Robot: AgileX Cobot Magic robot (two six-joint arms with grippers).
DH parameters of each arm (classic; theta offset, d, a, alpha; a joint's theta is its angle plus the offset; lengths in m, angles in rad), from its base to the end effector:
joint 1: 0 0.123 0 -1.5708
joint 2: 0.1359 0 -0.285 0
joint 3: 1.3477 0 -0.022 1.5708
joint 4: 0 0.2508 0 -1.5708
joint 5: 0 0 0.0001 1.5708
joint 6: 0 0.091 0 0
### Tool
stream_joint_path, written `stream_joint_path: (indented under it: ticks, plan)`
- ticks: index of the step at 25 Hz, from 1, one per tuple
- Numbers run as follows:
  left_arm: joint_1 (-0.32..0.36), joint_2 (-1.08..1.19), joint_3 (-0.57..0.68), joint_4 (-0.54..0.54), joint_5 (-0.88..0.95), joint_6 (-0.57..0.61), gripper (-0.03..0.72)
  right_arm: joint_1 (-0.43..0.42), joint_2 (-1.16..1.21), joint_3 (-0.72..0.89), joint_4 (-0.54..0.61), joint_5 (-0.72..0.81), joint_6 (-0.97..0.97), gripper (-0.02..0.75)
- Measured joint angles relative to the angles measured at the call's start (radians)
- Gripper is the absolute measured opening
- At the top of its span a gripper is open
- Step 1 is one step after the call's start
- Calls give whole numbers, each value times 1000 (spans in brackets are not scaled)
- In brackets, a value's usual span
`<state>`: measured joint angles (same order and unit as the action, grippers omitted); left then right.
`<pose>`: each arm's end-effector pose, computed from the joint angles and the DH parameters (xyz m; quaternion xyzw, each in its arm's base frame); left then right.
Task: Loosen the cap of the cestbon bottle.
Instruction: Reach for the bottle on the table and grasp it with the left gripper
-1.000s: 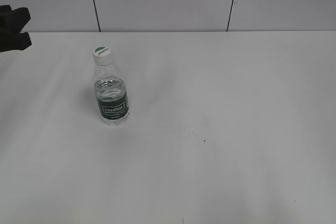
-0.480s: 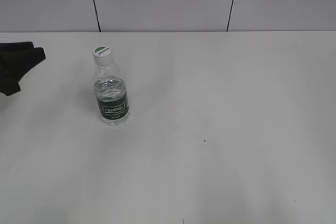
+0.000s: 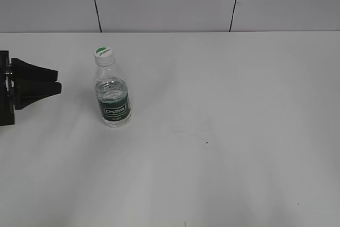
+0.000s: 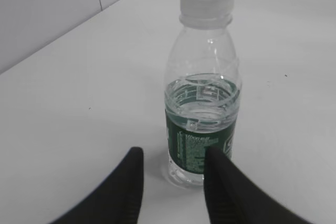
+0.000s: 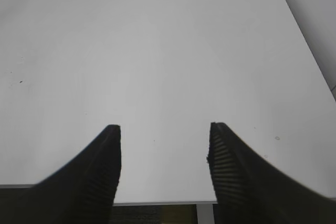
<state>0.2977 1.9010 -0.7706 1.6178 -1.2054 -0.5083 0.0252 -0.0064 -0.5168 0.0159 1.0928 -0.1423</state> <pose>0.2986 0.0029 0.1418 0.4524 0.6788 -0.2945 0.4979 -0.0092 0.0011 0.2793 -0.0721 0.8525 -0.0224 0.5173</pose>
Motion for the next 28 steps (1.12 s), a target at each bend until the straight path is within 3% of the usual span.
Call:
stream_joint_path:
  ticks: [16, 19, 24, 28]
  plan:
    - [-28, 48, -30, 2, 0, -10, 252, 0, 0, 0, 0, 0, 0, 412]
    - [-30, 48, -30, -33, 0, -10, 308, 0, 0, 0, 0, 0, 0, 412]
    - [-43, 51, -30, -100, -1, -10, 488, 0, 0, 0, 0, 0, 0, 412]
    - [-47, 84, -31, -125, -3, -10, 540, 0, 0, 0, 0, 0, 0, 412]
